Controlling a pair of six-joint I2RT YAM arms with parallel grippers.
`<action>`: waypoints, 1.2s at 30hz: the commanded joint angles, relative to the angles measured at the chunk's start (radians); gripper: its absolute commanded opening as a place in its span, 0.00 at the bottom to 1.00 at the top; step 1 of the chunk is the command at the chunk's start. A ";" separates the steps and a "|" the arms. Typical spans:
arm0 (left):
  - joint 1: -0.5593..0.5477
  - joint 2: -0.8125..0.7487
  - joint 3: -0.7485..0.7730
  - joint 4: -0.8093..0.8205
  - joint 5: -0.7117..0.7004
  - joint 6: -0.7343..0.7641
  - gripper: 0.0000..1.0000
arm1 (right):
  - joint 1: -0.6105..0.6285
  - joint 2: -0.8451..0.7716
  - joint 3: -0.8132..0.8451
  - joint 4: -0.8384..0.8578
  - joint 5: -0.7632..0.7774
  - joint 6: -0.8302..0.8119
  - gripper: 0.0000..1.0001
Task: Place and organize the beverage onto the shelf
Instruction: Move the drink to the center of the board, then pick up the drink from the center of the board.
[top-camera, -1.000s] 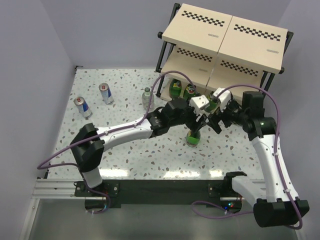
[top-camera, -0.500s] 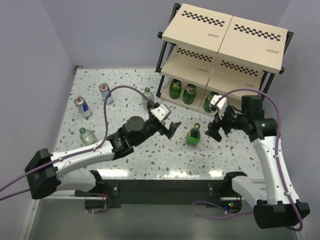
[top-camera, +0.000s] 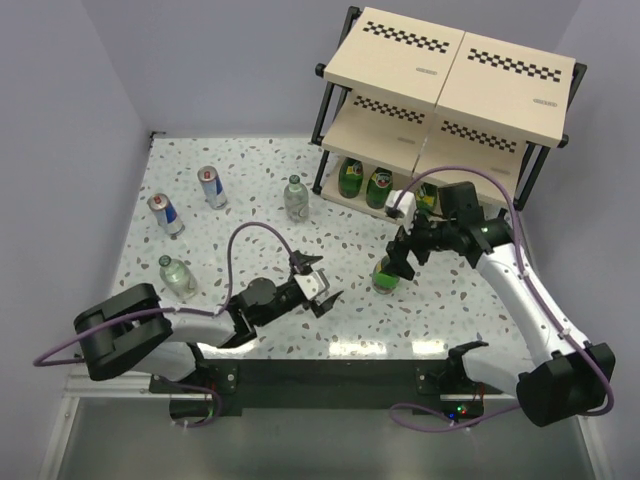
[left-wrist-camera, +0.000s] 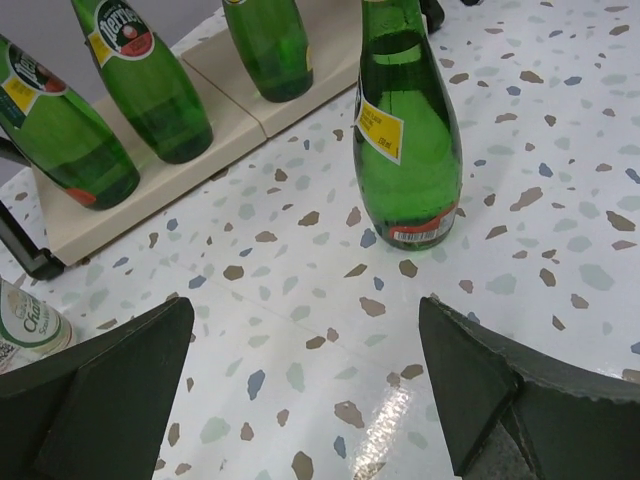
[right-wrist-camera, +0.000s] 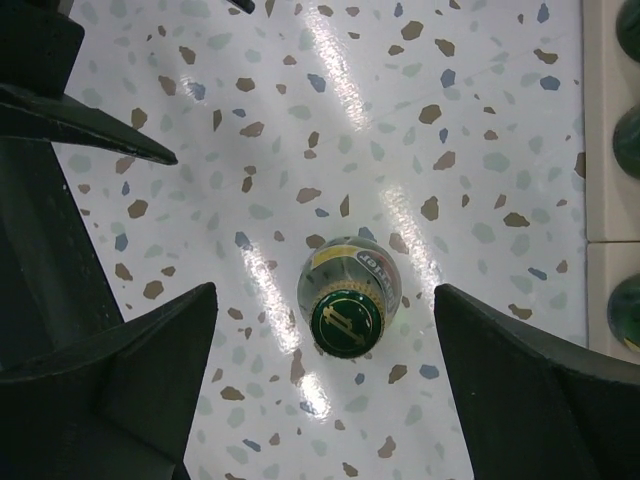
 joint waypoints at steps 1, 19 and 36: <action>-0.008 0.058 0.020 0.275 0.005 0.055 1.00 | 0.041 0.015 -0.013 0.097 0.077 0.054 0.92; -0.068 0.441 0.180 0.579 -0.018 0.071 1.00 | 0.080 0.070 0.020 0.040 0.134 0.017 0.00; -0.119 0.675 0.448 0.703 -0.009 0.071 1.00 | 0.077 -0.041 0.084 0.040 0.067 0.106 0.00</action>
